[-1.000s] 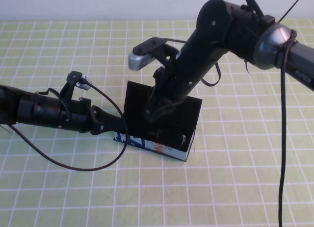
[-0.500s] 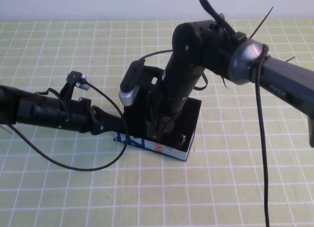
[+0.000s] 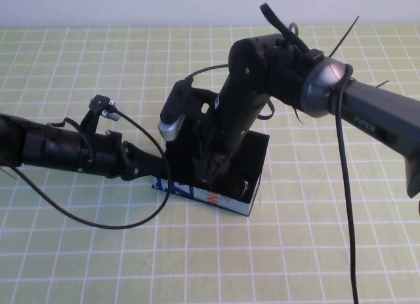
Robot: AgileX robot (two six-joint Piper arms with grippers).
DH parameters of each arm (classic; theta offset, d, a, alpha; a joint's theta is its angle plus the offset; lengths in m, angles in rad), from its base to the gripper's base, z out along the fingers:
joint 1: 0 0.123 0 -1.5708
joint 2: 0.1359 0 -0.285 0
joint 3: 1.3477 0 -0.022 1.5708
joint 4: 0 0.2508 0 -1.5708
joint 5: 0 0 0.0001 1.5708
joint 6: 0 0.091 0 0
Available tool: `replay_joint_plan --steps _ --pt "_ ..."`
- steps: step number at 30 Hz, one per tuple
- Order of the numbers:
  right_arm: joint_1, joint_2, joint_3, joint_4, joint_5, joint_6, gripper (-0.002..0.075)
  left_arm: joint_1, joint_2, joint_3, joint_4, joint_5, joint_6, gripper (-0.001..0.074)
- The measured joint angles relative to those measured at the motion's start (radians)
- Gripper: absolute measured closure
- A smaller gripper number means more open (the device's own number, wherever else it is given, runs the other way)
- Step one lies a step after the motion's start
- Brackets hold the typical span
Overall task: Take glasses out of glasses case
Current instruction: Pick up the glasses from the glasses case
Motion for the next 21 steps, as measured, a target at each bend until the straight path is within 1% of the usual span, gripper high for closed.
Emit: replay_joint_plan --steps 12,21 --pt "0.0 0.006 0.0 0.014 0.004 0.0 0.0449 0.0 0.0 0.0 0.0 0.0 0.0 0.0739" --pt "0.004 0.032 0.0 -0.026 0.009 0.016 0.0433 0.0 0.0 0.0 0.0 0.0 0.0 0.0739"
